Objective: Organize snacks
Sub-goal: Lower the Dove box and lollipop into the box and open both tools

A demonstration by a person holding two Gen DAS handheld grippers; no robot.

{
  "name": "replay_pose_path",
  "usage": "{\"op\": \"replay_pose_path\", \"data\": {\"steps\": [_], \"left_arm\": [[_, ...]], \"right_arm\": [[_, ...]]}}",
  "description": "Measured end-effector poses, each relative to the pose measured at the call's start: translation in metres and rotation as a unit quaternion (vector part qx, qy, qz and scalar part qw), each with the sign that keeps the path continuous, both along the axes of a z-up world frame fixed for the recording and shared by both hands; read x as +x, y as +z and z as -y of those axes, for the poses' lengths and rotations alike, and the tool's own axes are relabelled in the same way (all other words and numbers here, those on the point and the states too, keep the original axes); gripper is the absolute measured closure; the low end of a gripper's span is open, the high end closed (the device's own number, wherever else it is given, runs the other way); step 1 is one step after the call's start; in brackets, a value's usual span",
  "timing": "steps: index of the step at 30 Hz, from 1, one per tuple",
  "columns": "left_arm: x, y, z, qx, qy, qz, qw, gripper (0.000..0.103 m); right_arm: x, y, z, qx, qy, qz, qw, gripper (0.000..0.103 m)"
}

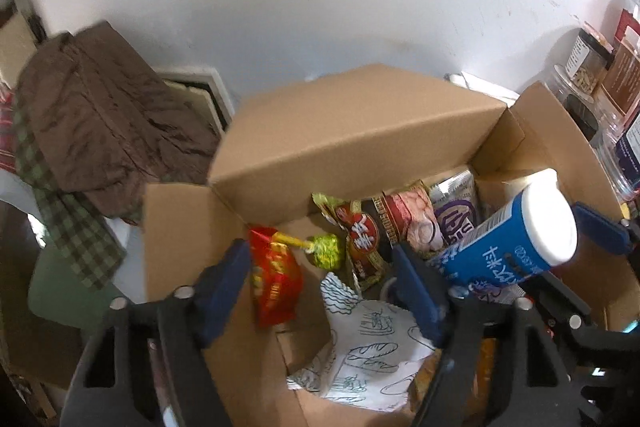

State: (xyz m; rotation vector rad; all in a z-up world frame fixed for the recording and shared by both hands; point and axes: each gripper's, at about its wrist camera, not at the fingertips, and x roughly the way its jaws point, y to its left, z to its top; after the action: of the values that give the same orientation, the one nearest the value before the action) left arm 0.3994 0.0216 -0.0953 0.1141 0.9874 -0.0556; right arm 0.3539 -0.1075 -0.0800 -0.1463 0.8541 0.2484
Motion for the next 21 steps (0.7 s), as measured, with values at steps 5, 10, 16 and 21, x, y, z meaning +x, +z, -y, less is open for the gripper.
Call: {"op": "replay_pose_path", "data": {"steps": [5,10,16,21], "left_arm": [[-0.007,0.014,0.000,-0.010,-0.002,0.010,0.9999,0.028],[-0.020,0.035,0.002,-0.013,-0.005,0.031,0.9994,0.028],[-0.043,0.062,0.004,-0.021,-0.017,0.058,0.9980,0.028],[-0.071,0.092,0.004,-0.033,-0.024,0.089,0.9952,0.028]], "right_arm": [[-0.001,0.006,0.006,0.010,-0.001,-0.003,1.000,0.038],[-0.011,0.022,0.009,0.012,-0.001,0.011,1.000,0.038],[-0.025,0.049,0.007,0.014,0.000,0.039,0.999,0.038],[-0.050,0.076,0.011,0.014,-0.001,0.071,0.997,0.038]]}}
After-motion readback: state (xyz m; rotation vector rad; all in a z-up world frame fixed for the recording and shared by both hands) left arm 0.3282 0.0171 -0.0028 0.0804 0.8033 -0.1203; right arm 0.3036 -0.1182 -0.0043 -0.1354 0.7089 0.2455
